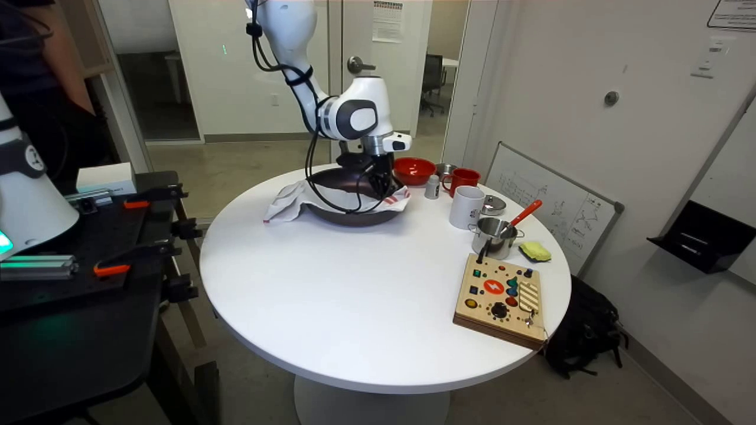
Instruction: Pick up the kitchen towel and wipe the pan
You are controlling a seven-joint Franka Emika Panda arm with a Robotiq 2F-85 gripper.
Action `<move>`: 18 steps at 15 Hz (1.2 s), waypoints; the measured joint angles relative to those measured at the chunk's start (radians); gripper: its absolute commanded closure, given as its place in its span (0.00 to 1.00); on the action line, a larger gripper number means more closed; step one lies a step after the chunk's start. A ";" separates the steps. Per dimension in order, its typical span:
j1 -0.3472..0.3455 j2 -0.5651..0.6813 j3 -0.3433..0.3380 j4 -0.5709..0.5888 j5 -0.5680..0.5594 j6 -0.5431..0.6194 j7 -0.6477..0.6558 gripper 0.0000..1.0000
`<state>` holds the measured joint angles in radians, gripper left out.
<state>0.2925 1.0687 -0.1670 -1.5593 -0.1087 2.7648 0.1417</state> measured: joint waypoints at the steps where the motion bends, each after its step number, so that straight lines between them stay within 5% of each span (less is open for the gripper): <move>1: 0.001 -0.001 -0.005 0.000 0.000 -0.013 0.017 0.96; 10: 0.020 -0.030 -0.042 -0.051 0.000 -0.059 0.134 0.96; 18: 0.101 -0.061 -0.149 -0.099 -0.062 -0.050 0.190 0.96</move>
<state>0.3936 1.0076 -0.3159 -1.6582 -0.1712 2.7150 0.3322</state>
